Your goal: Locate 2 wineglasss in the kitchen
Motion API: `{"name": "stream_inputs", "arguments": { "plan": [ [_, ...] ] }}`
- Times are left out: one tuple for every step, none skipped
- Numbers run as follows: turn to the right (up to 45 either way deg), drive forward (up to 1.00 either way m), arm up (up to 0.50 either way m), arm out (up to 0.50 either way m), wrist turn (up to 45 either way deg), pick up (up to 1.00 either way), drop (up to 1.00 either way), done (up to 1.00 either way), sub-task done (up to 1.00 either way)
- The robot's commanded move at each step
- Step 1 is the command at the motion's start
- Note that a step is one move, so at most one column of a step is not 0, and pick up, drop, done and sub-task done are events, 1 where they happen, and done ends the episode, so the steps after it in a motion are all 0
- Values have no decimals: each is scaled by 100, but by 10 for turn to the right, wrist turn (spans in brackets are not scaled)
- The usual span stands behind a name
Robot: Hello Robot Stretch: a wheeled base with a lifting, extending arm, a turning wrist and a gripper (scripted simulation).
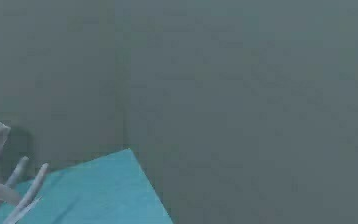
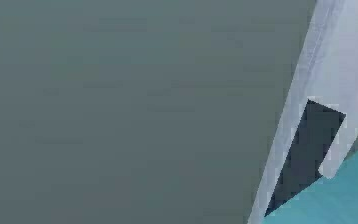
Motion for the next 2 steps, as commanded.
{"name": "stream_inputs", "arguments": {
  "plan": [
    [-450,0,0,0,0,0,0,0,0],
    [-450,0,0,0,0,0,0,0,0]
  ]
}}
